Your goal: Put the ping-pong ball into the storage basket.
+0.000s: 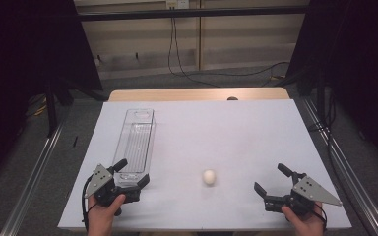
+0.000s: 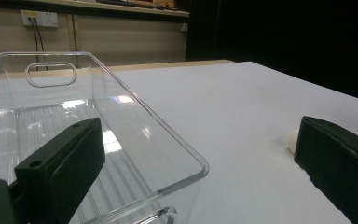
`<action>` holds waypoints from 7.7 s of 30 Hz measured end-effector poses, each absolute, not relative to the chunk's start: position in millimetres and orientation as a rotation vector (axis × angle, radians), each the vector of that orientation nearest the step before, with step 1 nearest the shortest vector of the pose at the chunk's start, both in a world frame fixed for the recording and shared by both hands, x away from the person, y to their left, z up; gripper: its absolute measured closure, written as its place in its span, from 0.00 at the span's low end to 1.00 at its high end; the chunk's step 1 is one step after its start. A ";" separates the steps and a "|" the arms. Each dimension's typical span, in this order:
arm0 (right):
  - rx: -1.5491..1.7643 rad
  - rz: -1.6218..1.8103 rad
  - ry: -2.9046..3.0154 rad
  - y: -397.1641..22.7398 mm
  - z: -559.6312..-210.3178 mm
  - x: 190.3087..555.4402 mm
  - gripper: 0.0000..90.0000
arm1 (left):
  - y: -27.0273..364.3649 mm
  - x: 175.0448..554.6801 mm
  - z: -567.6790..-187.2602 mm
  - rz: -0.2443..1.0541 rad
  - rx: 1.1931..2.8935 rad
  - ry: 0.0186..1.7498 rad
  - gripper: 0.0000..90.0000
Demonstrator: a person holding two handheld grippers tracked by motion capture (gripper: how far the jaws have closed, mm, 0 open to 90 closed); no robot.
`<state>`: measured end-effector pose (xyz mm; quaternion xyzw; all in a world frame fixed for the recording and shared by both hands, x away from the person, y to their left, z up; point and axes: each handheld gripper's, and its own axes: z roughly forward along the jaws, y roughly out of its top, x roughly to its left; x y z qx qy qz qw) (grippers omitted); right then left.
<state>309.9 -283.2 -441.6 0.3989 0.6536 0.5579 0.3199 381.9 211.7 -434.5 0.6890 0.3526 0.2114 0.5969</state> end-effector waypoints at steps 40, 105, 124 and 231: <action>1.037 1.473 1.734 -281.7 -441.9 310.4 0.02 | 182.3 389.6 -423.7 0.411 1.616 0.759 0.02; 1.030 1.488 1.742 -281.0 -441.1 313.4 0.02 | 126.1 395.3 -414.9 0.346 1.698 0.679 0.02; 1.034 1.485 1.739 -280.8 -441.3 313.4 0.02 | 116.0 399.0 -416.1 0.346 1.719 0.666 0.02; 1.029 1.495 1.743 -279.6 -441.7 314.9 0.02 | 51.8 418.7 -438.5 0.197 2.009 0.672 0.03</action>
